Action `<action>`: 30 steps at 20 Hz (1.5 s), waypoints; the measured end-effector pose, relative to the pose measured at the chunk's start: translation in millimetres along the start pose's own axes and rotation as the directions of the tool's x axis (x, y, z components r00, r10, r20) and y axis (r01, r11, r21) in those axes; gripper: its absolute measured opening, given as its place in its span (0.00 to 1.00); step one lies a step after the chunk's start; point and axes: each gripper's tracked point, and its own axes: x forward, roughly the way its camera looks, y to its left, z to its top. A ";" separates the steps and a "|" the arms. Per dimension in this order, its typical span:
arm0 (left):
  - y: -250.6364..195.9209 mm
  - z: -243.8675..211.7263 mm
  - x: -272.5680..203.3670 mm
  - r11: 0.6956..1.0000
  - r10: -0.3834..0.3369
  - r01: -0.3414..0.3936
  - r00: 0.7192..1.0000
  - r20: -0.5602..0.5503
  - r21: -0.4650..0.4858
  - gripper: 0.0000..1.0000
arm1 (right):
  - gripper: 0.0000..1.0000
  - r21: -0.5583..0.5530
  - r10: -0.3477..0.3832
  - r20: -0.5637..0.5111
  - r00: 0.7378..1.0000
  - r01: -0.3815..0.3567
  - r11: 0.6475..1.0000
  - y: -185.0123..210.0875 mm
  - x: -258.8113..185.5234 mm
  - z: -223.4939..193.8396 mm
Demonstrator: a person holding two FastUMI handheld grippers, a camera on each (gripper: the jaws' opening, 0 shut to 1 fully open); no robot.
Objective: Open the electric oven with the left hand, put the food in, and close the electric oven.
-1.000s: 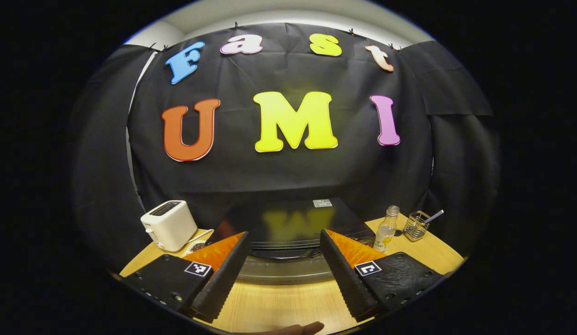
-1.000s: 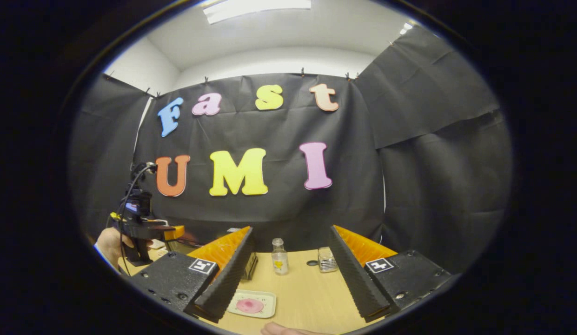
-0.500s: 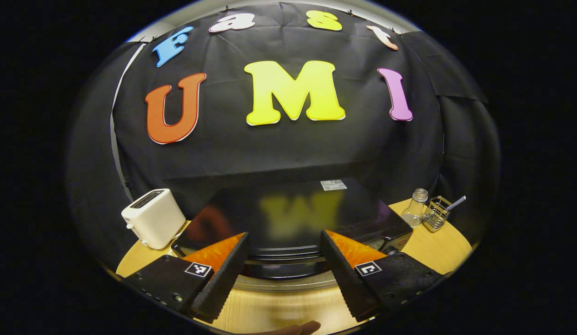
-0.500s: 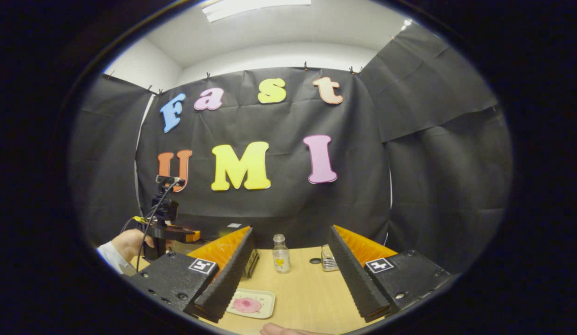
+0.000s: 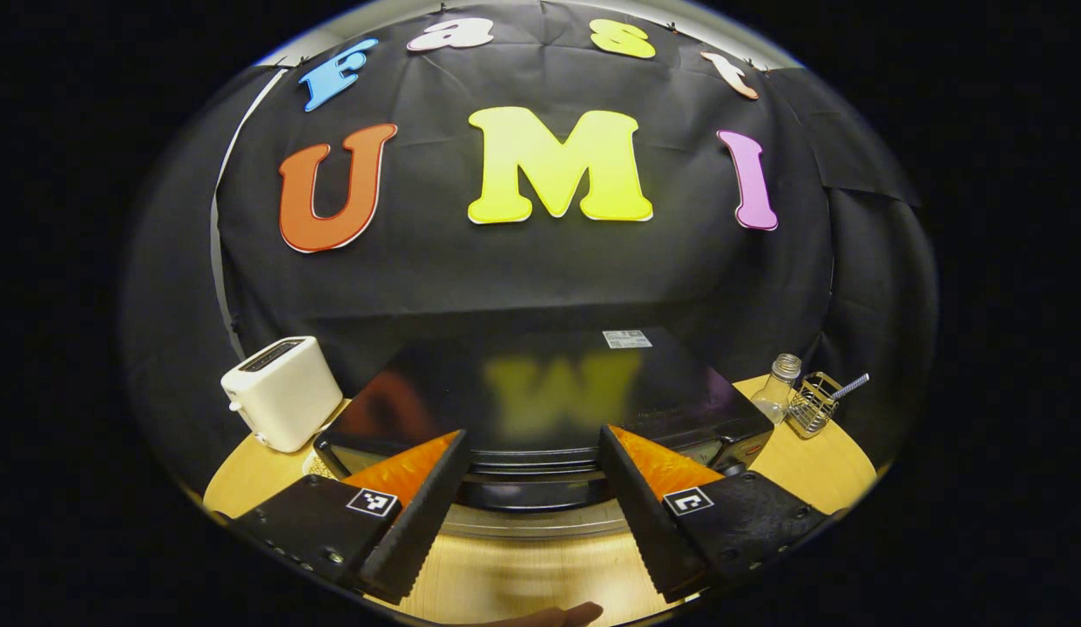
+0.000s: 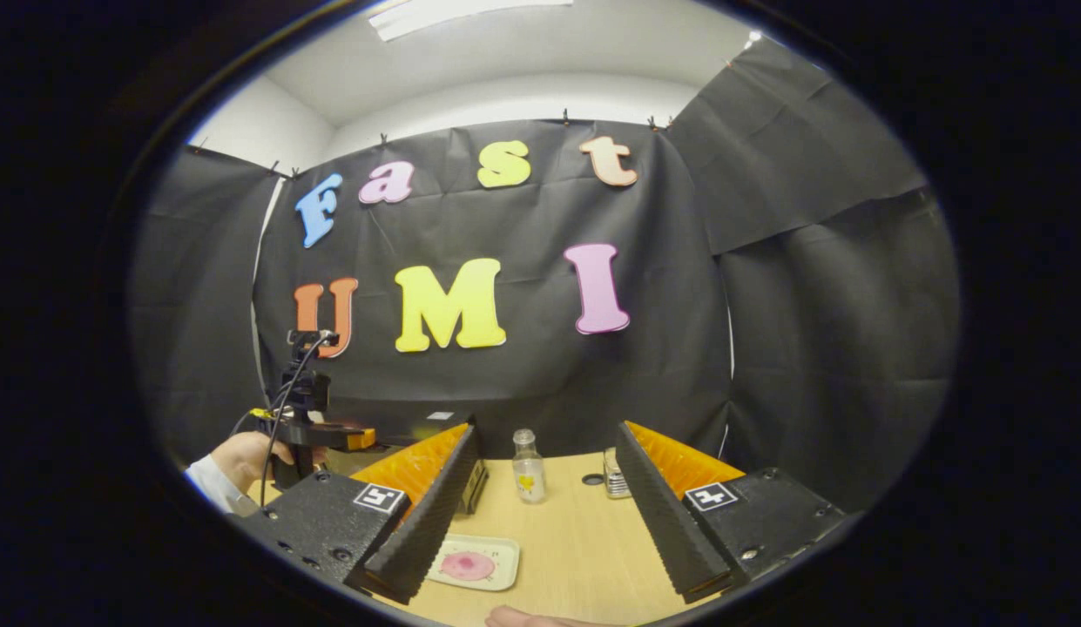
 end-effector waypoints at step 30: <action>-4.7 -101.8 -97.8 1.000 -0.019 0.019 0.999 0.027 0.018 0.95 | 1.00 -0.019 -0.025 -0.020 0.999 0.024 1.000 1.8 -61.4 4.2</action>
